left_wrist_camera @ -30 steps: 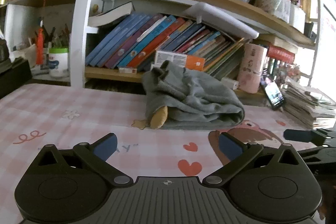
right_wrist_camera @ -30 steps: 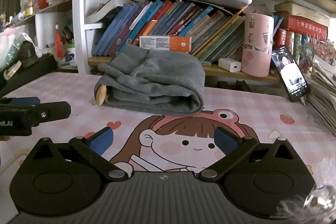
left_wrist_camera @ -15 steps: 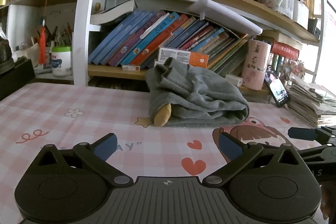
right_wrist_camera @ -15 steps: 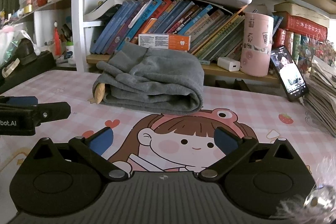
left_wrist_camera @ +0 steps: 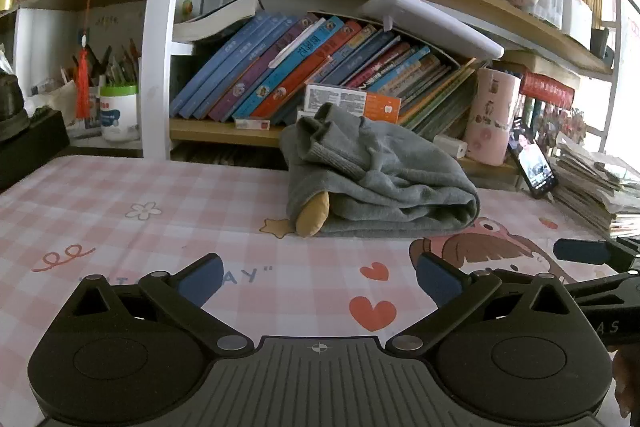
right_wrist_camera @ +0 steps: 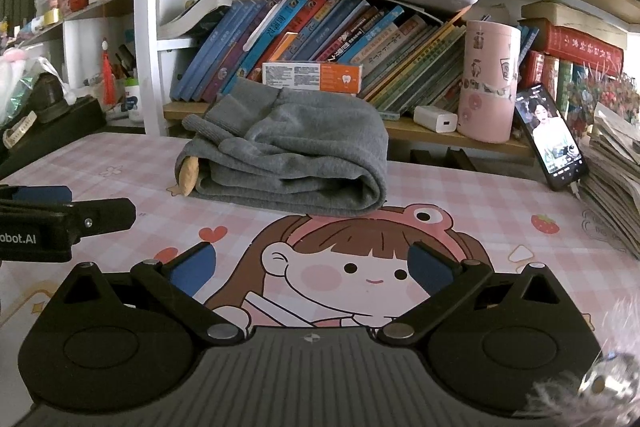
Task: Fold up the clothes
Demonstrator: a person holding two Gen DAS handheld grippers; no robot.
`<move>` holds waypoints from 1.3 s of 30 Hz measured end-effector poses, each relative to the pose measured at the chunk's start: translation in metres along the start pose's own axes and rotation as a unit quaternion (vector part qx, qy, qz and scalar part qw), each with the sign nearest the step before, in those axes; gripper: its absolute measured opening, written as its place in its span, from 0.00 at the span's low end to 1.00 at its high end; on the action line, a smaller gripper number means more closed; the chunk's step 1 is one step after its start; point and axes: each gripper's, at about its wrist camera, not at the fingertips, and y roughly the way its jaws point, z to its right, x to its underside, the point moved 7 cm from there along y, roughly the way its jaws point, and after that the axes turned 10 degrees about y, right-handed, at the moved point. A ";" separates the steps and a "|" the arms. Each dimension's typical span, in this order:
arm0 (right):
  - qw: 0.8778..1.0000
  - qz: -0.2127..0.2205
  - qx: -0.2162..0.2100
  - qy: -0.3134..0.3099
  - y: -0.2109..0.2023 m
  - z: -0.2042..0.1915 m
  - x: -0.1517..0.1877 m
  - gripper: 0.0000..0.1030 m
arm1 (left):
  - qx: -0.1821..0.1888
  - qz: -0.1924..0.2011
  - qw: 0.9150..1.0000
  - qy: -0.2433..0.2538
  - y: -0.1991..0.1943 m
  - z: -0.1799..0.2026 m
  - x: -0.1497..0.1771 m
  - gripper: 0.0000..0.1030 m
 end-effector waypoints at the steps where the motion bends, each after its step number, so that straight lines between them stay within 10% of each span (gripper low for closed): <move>1: 1.000 0.000 0.000 0.000 0.000 0.000 0.000 1.00 | -0.001 0.000 1.000 0.001 0.000 0.000 0.000 1.00; 39: 1.000 -0.003 0.001 -0.001 0.000 -0.001 0.001 1.00 | 0.013 0.012 1.000 0.009 -0.002 0.005 -0.002 1.00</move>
